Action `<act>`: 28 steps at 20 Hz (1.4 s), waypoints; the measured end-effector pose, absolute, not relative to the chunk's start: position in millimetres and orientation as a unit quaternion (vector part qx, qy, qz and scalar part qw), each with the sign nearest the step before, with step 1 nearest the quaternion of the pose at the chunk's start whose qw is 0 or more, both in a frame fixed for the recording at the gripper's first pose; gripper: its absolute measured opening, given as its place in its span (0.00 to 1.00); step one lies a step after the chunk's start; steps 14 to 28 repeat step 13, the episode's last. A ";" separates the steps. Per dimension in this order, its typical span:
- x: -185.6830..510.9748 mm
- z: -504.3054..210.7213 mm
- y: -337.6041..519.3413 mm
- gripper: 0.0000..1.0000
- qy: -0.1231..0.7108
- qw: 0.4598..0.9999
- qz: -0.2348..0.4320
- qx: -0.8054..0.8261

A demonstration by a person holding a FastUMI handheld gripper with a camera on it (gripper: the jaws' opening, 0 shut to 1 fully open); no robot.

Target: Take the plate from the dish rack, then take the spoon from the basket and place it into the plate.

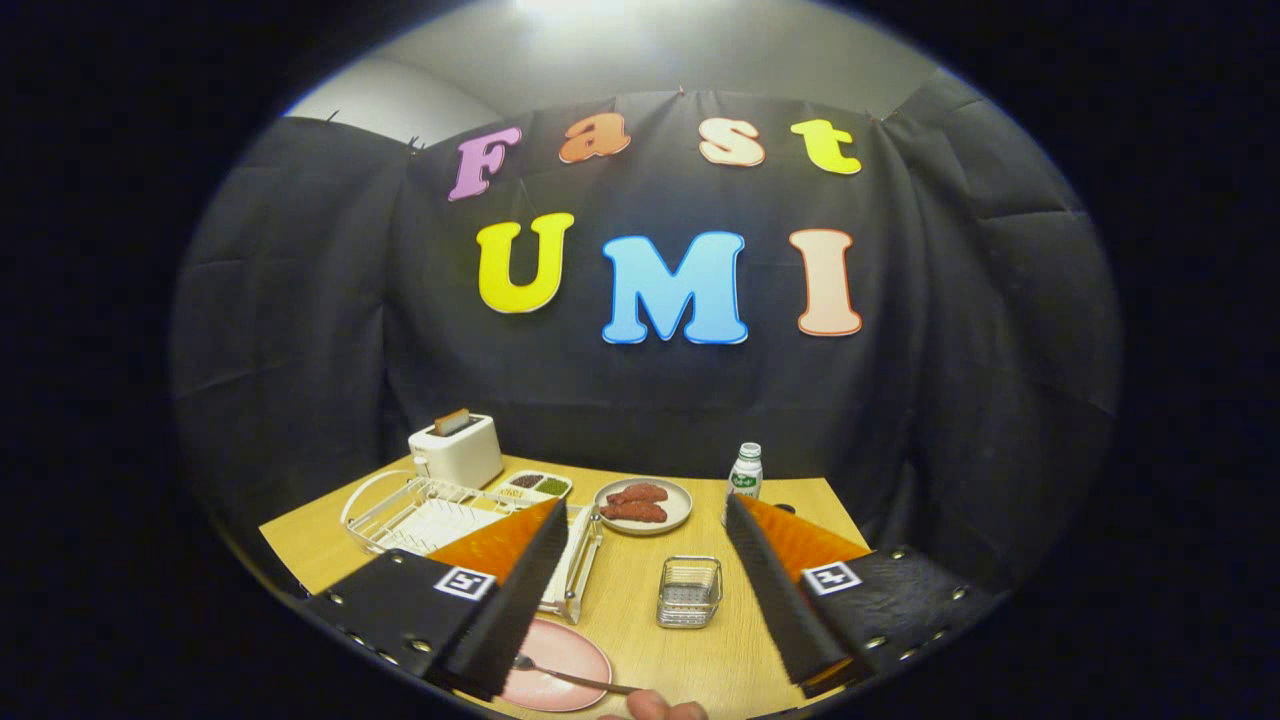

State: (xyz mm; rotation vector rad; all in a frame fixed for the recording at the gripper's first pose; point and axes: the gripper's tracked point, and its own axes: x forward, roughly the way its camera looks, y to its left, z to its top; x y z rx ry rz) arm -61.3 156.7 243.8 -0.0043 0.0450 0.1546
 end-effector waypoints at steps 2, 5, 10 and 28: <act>-59.2 249.8 139.3 0.99 0.009 0.998 0.052 0.019; -58.7 250.0 123.2 0.99 0.007 0.999 0.038 0.027; -53.6 248.4 98.7 0.99 0.003 0.999 0.023 0.026; -48.9 249.1 86.5 0.99 -0.009 1.000 0.017 0.022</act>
